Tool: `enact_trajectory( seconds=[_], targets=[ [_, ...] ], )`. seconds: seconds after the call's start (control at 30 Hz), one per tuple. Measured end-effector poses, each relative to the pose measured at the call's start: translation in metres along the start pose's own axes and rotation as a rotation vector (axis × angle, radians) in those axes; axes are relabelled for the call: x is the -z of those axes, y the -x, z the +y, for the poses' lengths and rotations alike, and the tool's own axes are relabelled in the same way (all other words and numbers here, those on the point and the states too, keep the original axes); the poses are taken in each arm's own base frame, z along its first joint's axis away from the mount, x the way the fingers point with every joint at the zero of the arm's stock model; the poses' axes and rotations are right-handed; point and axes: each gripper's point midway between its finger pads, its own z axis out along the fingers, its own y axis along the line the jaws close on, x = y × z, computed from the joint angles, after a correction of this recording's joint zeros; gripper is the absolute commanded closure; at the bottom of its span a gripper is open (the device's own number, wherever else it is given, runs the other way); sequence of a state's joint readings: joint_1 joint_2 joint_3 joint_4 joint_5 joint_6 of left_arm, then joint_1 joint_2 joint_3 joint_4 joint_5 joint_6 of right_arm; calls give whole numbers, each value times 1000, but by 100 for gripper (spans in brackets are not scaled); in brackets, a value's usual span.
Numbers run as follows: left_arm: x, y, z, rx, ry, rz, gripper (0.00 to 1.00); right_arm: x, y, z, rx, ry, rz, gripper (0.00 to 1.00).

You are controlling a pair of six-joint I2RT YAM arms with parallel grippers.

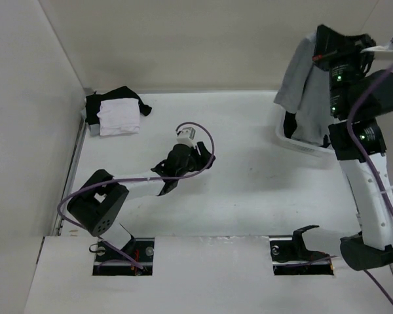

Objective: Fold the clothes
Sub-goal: Move the tank top to the center of the board, then flatten the tank top out

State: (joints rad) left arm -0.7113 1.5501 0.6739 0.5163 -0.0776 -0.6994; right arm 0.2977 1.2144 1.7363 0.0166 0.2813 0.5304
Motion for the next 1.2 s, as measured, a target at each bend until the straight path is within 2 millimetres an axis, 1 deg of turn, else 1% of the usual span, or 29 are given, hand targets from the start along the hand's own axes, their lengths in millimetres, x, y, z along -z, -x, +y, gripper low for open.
enact_trajectory(
  seconds=[0.03, 0.07, 0.1, 0.17, 0.23, 0.27, 0.3, 0.33, 0.37, 0.4, 0.43, 0.47, 0.5, 0.53, 0.57, 0.6, 0.63, 0.67, 0.7, 0.73, 0.8, 0.87, 0.9, 0.93, 1.0, 1.07, 1.13, 1.17, 1.2],
  targets=[
    [3, 9, 4, 22, 10, -20, 49, 5, 21, 44, -44, 114, -27, 99],
    [7, 19, 9, 43, 19, -42, 49, 9, 30, 62, -57, 165, -35, 99],
    [12, 28, 13, 65, 27, -65, 49, 17, 44, 86, -79, 233, -49, 99],
    [27, 47, 24, 113, 45, -121, 49, 32, 62, 121, -108, 333, -69, 99],
    [41, 67, 35, 159, 63, -176, 49, 44, 63, 134, -116, 384, -62, 99],
    [53, 79, 42, 185, 73, -211, 48, 48, 57, 133, -114, 392, -47, 99],
    [62, 87, 48, 204, 84, -237, 48, 52, 44, 128, -110, 393, -27, 99],
    [81, 105, 62, 242, 107, -297, 47, 57, 25, 120, -104, 384, 8, 99],
    [88, 111, 67, 255, 119, -320, 47, 67, -7, 105, -105, 371, 62, 99],
    [111, 132, 84, 295, 153, -405, 47, 90, -73, 73, -108, 331, 183, 99],
    [121, 139, 93, 314, 171, -441, 47, 107, -118, 49, -101, 294, 276, 99],
    [129, 144, 102, 332, 194, -470, 46, 131, -164, 25, -111, 266, 361, 99],
    [132, 143, 111, 346, 217, -478, 46, 161, -217, -8, -97, 211, 483, 99],
    [132, 139, 118, 355, 237, -472, 46, 196, -267, -44, -72, 144, 613, 99],
    [128, 132, 123, 361, 252, -450, 47, 232, -307, -77, -51, 79, 731, 99],
    [120, 118, 129, 365, 274, -402, 47, 269, -338, -110, -25, 8, 845, 100],
    [111, 101, 135, 368, 297, -343, 46, 299, -354, -135, -12, -49, 924, 99],
    [104, 85, 140, 369, 317, -286, 47, 323, -361, -153, -7, -92, 971, 99],
    [93, 59, 144, 365, 342, -195, 48, 333, -360, -160, -19, -108, 982, 99],
    [87, 42, 146, 361, 354, -136, 52, 336, -355, -161, -38, -113, 970, 99],
    [78, 3, 147, 349, 372, 0, 65, 322, -334, -149, -98, -83, 889, 99],
    [79, -26, 144, 333, 380, 99, 68, 309, -320, -142, -131, -68, 830, 99],
    [82, -33, 143, 327, 381, 118, 65, 305, -316, -142, -138, -69, 812, 98],
    [87, -36, 142, 320, 382, 124, 59, 303, -316, -144, -140, -79, 807, 98],
    [97, -37, 140, 298, 391, 108, 51, 303, -324, -155, -125, -120, 825, 98],
    [104, -38, 135, 271, 390, 99, 48, 306, -337, -167, -104, -166, 862, 98],
    [102, -48, 126, 239, 376, 129, 49, 311, -349, -177, -85, -199, 904, 98],
    [100, -58, 123, 225, 369, 160, 54, 313, -353, -179, -81, -205, 920, 97],
    [95, -62, 114, 209, 339, 174, 59, 314, -354, -179, -82, -205, 925, 97]
  ],
)
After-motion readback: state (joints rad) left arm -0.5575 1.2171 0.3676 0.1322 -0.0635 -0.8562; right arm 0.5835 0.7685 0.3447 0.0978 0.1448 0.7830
